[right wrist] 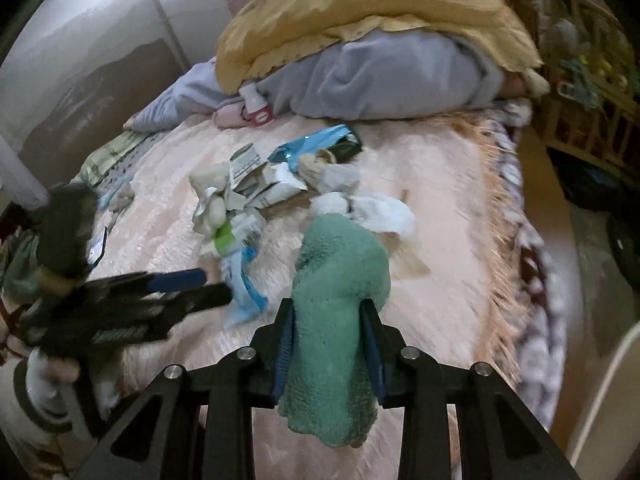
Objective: Collect trash
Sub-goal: 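Grasp the blue-white candy packet with the left gripper while the right grasps the green towel, then carry the packet and towel over the white bucket and open both grippers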
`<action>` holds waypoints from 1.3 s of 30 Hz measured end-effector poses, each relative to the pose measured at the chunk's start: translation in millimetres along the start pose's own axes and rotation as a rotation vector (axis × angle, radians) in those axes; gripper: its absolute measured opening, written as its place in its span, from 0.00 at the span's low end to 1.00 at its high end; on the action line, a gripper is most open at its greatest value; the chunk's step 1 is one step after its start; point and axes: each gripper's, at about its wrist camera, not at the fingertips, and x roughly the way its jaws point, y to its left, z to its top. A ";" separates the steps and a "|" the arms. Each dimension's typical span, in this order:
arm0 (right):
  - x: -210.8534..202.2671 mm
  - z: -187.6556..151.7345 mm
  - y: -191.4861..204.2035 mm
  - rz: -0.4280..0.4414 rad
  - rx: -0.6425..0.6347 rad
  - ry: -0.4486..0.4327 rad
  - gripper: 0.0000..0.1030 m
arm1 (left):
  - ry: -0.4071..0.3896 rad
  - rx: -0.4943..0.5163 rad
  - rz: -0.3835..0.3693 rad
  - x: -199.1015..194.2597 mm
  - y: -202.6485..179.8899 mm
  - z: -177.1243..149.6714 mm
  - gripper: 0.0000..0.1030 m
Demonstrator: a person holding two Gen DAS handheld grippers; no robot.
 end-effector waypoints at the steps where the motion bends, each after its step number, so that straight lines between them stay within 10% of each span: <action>1: -4.0 -3.3 -1.5 0.000 0.003 -0.007 0.30 | 0.005 -0.006 -0.002 3.3 -0.4 2.3 0.57; 6: -16.6 -17.4 -6.8 0.008 0.030 -0.031 0.30 | 0.017 -0.004 -0.001 18.1 -6.3 11.2 0.52; 8: -22.0 -23.1 -9.3 0.009 0.037 -0.037 0.30 | 0.036 -0.002 -0.015 22.8 -7.3 11.3 0.25; 22: -96.9 -55.8 -45.8 -0.060 0.114 -0.161 0.30 | -0.022 0.204 -0.148 -56.0 -93.5 1.4 0.24; 39: -176.8 -116.7 -158.2 -0.408 0.339 -0.175 0.30 | 0.082 0.450 -0.323 -0.2 -279.5 -21.3 0.24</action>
